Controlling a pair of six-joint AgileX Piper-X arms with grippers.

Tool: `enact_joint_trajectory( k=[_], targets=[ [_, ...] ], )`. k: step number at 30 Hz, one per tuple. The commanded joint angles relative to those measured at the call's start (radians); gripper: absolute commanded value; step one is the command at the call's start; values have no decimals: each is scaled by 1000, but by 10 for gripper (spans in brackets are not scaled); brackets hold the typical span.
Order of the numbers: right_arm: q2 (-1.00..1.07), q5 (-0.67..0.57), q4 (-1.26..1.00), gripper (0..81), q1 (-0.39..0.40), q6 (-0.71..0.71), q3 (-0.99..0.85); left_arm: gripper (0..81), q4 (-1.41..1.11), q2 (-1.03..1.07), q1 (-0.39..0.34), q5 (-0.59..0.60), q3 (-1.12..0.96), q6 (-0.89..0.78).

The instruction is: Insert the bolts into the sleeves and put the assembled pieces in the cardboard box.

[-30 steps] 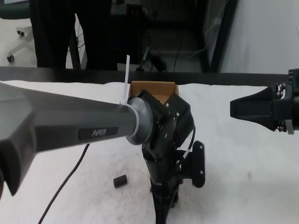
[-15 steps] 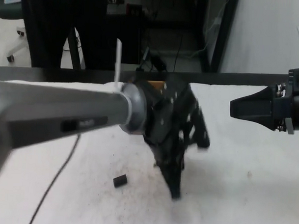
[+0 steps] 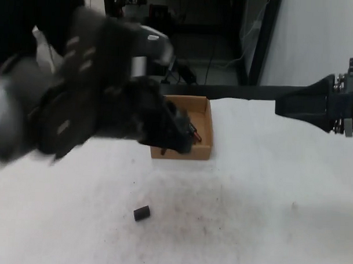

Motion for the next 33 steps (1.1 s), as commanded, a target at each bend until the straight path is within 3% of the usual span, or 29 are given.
enact_joint_trajectory(
  k=[1,5,9,12,18,22,27,33],
  targets=[
    [-3,-13,-19,167,-2,-7,-10,0,-283,-150,40,161,149,-166],
    [33,-13,-19,167,9,11,-11,0,-653,-320,89,243,367,-328],
    [102,-16,-19,167,79,30,-16,0,-791,-435,145,247,529,-407],
    [179,-5,-15,167,169,-13,-41,0,-792,-472,191,251,593,-403],
    [348,133,125,167,313,-176,-203,0,-816,-483,273,322,622,-334],
    [433,214,252,167,336,-247,-323,0,-854,-483,324,351,622,-332],
    [489,214,290,167,336,-284,-422,0,-775,-483,377,366,622,-326],
    [601,378,495,167,374,-529,-561,0,-526,-483,422,360,622,-174]
  ],
)
